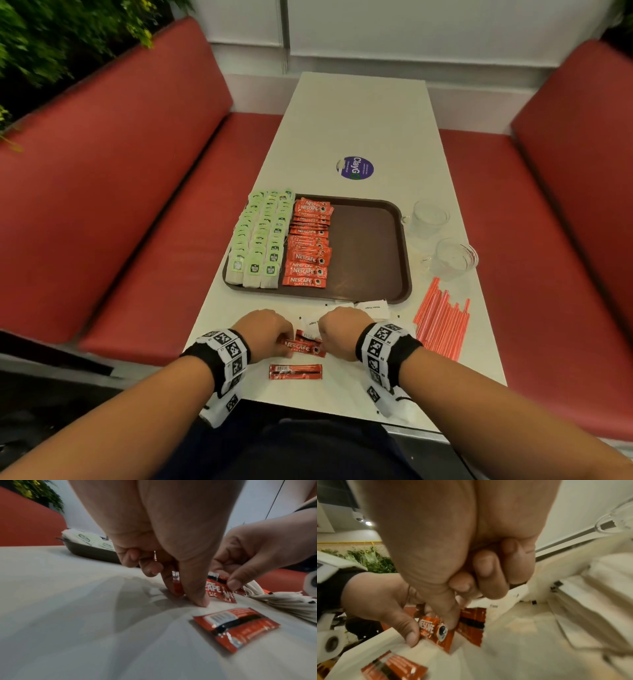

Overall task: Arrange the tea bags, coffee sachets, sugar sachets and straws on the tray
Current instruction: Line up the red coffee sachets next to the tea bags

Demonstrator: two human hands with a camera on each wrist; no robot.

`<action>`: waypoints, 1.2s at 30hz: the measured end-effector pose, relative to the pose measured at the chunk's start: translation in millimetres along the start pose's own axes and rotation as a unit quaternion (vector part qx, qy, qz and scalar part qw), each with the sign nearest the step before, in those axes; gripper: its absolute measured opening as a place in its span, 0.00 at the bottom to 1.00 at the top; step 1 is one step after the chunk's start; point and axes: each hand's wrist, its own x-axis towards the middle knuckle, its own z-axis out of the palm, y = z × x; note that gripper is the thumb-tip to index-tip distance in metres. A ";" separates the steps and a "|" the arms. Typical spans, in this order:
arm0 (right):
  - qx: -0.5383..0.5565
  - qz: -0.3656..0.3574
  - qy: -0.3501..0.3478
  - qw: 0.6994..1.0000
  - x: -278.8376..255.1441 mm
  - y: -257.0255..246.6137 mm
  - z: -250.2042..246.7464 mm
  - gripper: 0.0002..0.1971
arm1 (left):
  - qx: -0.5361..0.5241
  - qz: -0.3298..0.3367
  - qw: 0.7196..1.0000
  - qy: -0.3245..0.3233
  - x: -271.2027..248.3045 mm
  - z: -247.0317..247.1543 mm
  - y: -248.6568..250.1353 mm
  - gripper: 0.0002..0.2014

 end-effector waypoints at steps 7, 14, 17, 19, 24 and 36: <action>0.160 -0.039 0.082 0.983 -12.9 13.4 -19.6 0.13 | -0.060 -0.034 0.995 0.078 -9.1 -21.6 -9.0 0.13; 0.290 -0.044 0.129 0.947 -13.1 22.5 -26.2 0.12 | -0.097 0.014 0.980 0.173 -2.4 -46.7 -3.9 0.12; 0.245 -0.057 0.152 0.956 -9.6 27.1 -24.6 0.10 | -0.114 0.042 0.973 0.195 1.6 -50.9 -1.8 0.10; 0.240 -0.061 0.154 0.957 -4.9 32.0 -23.1 0.07 | -0.131 0.044 0.971 0.196 5.9 -51.9 -3.2 0.09; 0.238 -0.060 0.159 0.956 4.8 40.3 -24.2 0.10 | -0.153 0.027 0.974 0.167 28.4 -50.2 -15.3 0.07; 0.343 0.057 0.206 0.915 6.1 52.9 -48.6 0.15 | 0.024 -0.073 0.989 0.130 85.6 -58.4 -37.9 0.07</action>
